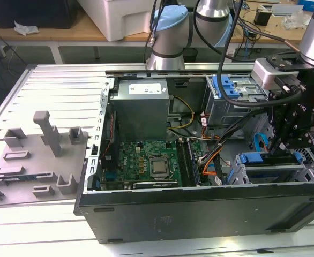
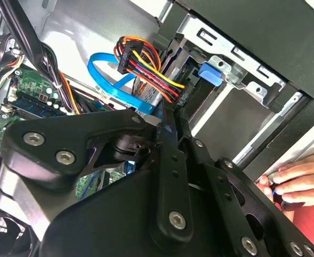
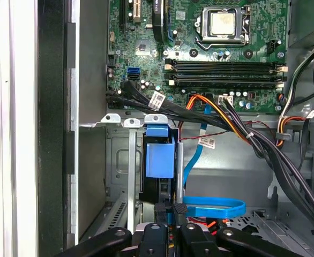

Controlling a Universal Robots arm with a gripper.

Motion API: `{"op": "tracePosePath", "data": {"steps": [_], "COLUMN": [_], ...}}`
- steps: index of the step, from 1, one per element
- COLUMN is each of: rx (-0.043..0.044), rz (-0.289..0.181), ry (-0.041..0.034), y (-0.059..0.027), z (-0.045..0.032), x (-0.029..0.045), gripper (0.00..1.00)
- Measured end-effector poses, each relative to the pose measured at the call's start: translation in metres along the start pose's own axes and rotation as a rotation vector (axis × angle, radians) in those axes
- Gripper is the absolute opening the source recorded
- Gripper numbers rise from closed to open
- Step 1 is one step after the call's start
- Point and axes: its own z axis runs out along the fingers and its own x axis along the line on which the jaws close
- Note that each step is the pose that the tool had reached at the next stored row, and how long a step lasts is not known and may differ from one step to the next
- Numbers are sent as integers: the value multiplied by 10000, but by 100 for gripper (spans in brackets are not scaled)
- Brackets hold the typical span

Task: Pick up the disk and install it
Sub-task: 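Insert the second disk wire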

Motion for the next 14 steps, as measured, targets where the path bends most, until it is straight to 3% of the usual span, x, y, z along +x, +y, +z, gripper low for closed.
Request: {"op": "tracePosePath", "data": {"steps": [7,14], "rx": [1,0], "rz": [0,0], "ry": [-12,1], "y": [0,0], "z": [0,-21], "x": [-1,1], "gripper": [17,48]}}
